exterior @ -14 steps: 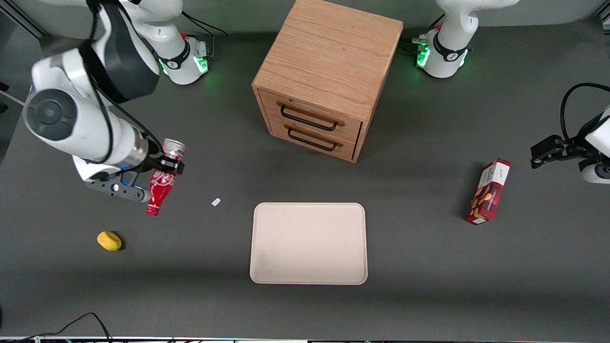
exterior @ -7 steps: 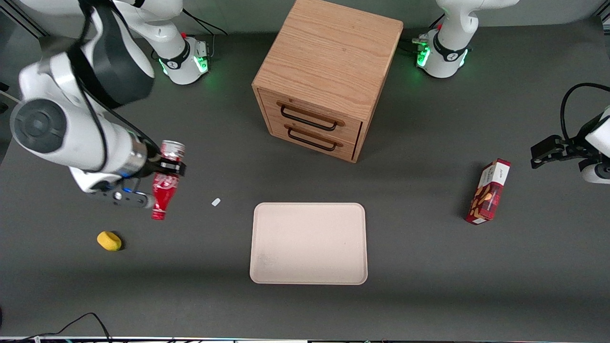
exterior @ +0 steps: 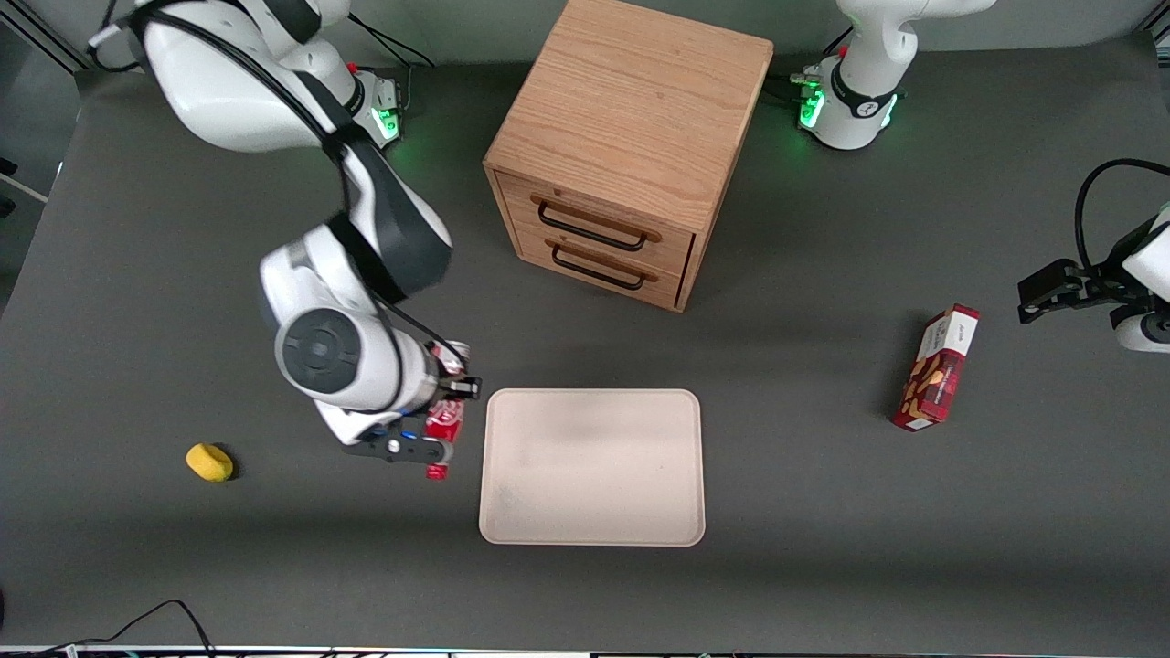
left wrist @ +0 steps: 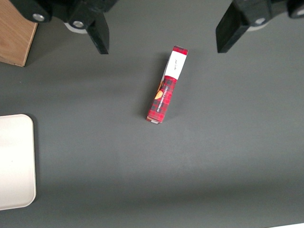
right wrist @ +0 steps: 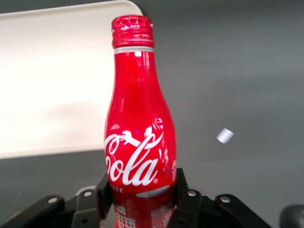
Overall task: Place coke bottle on tray
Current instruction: 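Carry the upright bottle over the cream tray with the right gripper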
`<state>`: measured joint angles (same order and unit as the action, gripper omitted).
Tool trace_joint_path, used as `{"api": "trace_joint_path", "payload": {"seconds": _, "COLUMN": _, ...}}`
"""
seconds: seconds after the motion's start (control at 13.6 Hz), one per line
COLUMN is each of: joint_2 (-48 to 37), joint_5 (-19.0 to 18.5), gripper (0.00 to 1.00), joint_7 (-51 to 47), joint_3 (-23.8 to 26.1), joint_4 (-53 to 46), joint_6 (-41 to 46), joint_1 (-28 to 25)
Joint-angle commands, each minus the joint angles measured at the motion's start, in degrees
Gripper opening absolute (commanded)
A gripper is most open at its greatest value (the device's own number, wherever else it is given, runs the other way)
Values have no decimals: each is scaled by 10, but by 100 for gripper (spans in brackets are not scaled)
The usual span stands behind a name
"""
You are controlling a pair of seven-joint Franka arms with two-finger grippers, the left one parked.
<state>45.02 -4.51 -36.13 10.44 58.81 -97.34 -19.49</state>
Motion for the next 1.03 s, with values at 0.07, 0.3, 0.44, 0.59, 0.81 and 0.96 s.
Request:
{"api": "trace_joint_path", "payload": {"seconds": 0.07, "joint_2": 70, "joint_5": -30, "gripper": 0, "joint_7": -40, "joint_3": -55, "joint_4": -42, "joint_6": -68, "joint_1": -61}}
{"api": "trace_joint_path", "payload": {"seconds": 0.3, "joint_2": 109, "joint_5": -33, "gripper": 0, "joint_7": -32, "joint_3": -60, "joint_4": -42, "joint_6": -115, "joint_1": -62}}
{"api": "trace_joint_path", "payload": {"seconds": 0.44, "joint_2": 125, "joint_5": -45, "gripper": 0, "joint_7": -19, "joint_3": -59, "joint_4": -42, "joint_6": -137, "joint_1": -62}}
{"api": "trace_joint_path", "payload": {"seconds": 0.59, "joint_2": 145, "joint_5": -48, "gripper": 0, "joint_7": -4, "joint_3": -59, "joint_4": -42, "joint_6": -166, "joint_1": -64}}
{"api": "trace_joint_path", "payload": {"seconds": 0.81, "joint_2": 165, "joint_5": -48, "gripper": 0, "joint_7": -1, "joint_3": -59, "joint_4": -41, "joint_6": -203, "joint_1": -67}}
{"api": "trace_joint_path", "payload": {"seconds": 0.96, "joint_2": 169, "joint_5": -48, "gripper": 0, "joint_7": 22, "joint_3": -59, "joint_4": -41, "joint_6": -210, "joint_1": -69}}
